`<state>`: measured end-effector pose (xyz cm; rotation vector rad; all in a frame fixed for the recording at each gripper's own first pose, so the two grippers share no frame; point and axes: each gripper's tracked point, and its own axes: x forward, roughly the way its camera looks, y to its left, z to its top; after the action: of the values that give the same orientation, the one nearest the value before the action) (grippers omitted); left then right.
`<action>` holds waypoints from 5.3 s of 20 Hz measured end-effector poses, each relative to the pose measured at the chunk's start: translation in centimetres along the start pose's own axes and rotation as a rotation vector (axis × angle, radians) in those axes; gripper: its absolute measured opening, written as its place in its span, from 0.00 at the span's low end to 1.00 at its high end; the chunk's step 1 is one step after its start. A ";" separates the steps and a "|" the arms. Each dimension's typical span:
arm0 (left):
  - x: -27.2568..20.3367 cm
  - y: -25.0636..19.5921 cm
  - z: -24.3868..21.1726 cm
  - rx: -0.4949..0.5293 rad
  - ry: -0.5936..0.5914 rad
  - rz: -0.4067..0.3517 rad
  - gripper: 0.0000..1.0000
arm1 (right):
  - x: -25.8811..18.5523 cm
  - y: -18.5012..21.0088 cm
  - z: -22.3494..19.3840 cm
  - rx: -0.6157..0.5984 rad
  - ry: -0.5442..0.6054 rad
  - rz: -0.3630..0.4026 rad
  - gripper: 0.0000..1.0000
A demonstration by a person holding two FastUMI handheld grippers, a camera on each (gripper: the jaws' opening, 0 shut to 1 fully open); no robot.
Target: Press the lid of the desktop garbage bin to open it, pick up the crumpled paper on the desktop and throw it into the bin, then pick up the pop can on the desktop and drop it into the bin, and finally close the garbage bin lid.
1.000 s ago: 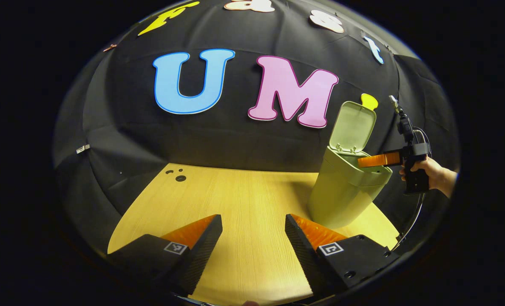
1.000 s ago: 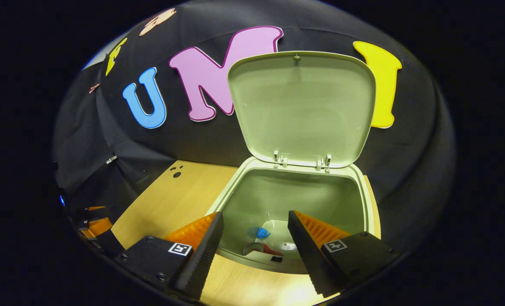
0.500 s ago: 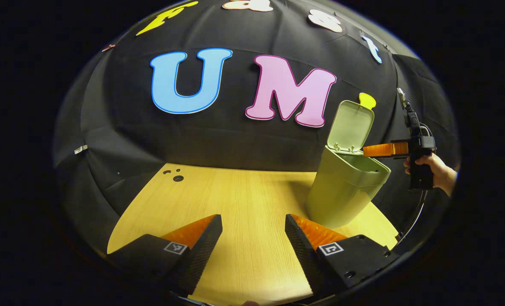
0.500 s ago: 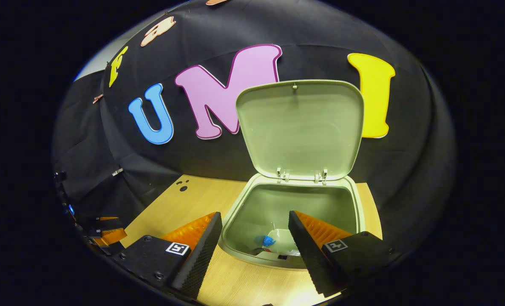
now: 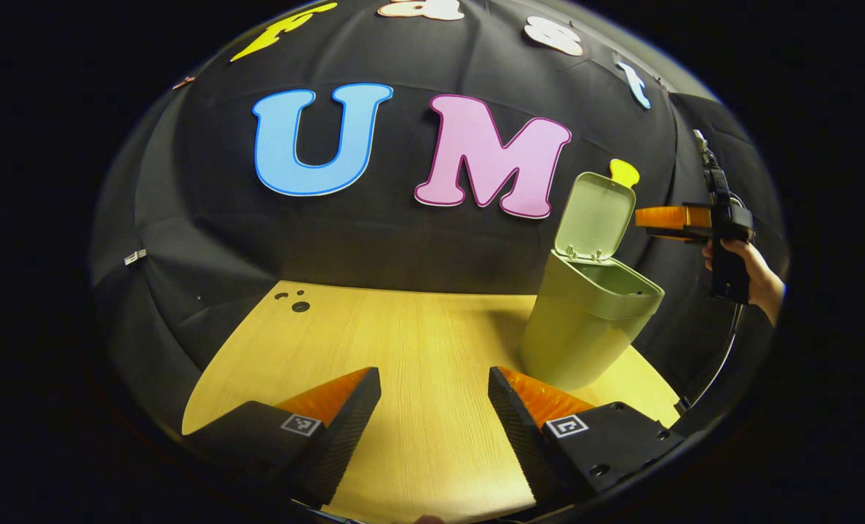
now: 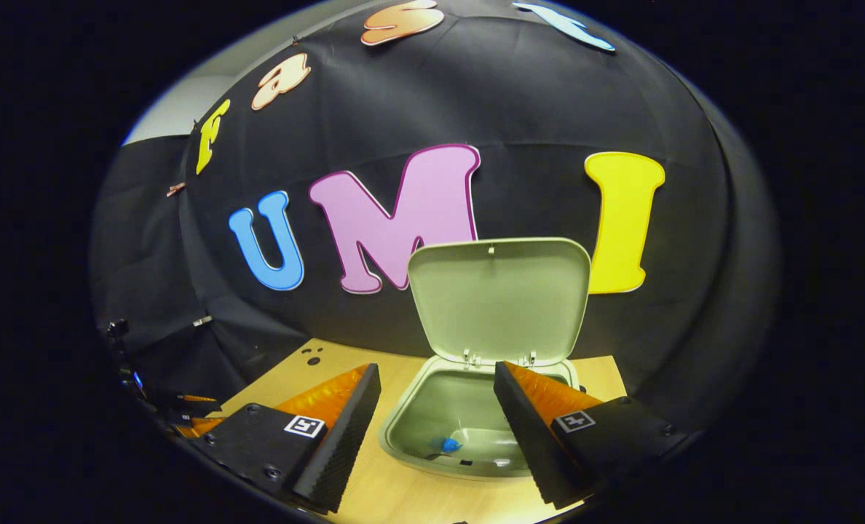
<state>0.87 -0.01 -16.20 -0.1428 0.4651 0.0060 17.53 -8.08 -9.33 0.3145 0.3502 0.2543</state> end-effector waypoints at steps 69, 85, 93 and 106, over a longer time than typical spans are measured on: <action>-0.5 0.4 0.0 -0.020 0.006 0.024 0.96 | 2.4 -3.0 -5.6 -0.096 0.181 -0.100 0.99; -0.1 -0.4 -0.5 -0.022 0.019 0.013 0.96 | 2.2 -2.9 -10.3 -0.133 0.255 -0.073 0.95; 0.5 -1.4 -0.9 -0.017 0.031 -0.006 0.96 | 2.1 -3.1 -10.7 -0.119 0.233 -0.063 1.00; 0.4 -1.4 -0.1 -0.008 0.014 -0.012 0.96 | 1.1 -1.5 -9.6 -0.077 0.158 -0.045 1.00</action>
<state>1.20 -1.43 -16.25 -0.1539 0.4787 -0.0046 15.19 -6.71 -18.77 0.2104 0.5015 0.2480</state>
